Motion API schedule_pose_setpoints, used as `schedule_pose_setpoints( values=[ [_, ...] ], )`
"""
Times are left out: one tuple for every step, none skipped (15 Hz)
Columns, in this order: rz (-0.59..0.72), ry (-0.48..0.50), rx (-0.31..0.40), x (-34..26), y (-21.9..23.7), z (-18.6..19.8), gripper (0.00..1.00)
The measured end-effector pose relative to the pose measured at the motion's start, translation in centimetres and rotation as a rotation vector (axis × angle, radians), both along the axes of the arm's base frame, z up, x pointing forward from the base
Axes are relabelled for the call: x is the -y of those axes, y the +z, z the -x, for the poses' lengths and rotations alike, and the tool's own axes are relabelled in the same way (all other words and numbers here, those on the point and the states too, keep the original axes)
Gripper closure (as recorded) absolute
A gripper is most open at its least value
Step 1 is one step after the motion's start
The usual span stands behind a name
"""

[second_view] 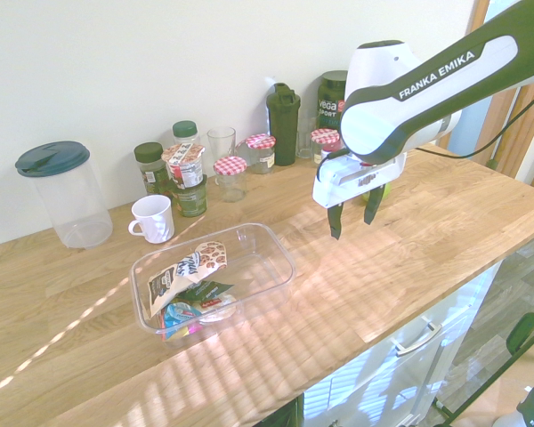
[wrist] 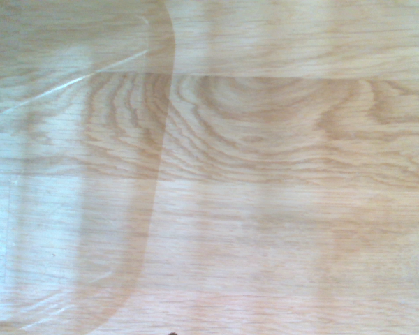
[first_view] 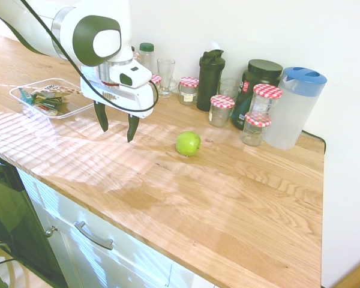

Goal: Put the apple into the container

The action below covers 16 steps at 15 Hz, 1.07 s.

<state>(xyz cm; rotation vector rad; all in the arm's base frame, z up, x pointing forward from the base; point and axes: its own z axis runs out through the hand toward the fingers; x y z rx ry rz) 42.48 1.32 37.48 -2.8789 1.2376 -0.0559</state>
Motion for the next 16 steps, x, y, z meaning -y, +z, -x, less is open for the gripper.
schedule_pose_setpoints(
  values=[
    [0.000, 0.000, -0.001, 0.0, -0.1, 0.0, 0.00],
    [0.004, 0.003, 0.001, 0.0, 0.0, -0.1, 0.00],
    [0.009, 0.003, 0.010, 0.2, 0.4, -0.3, 0.00],
    [0.014, -0.002, 0.025, 0.8, 1.1, -0.8, 0.00],
    [0.019, -0.007, 0.040, 1.9, 2.0, -1.3, 0.00],
    [0.036, 0.003, 0.052, 3.5, 3.0, -1.9, 0.00],
    [0.061, 0.016, 0.055, 5.7, 4.0, -2.7, 0.00],
    [0.076, 0.024, 0.051, 7.7, 4.6, -3.4, 0.00],
    [0.098, 0.023, 0.042, 9.7, 4.9, -4.2, 0.00],
    [0.118, 0.013, 0.027, 11.3, 4.9, -5.0, 0.00],
    [0.129, 0.007, 0.011, 12.6, 4.6, -6.0, 0.00],
    [0.137, 0.008, -0.004, 13.4, 3.8, -6.8, 0.00],
    [0.144, 0.014, -0.013, 14.0, 3.1, -7.7, 0.00],
    [0.146, 0.017, -0.015, 14.6, 2.5, -8.6, 0.00],
    [0.148, 0.017, -0.013, 15.0, 2.1, -9.4, 0.00],
    [0.149, 0.018, -0.016, 15.4, 1.6, -10.0, 0.00]
  ],
)
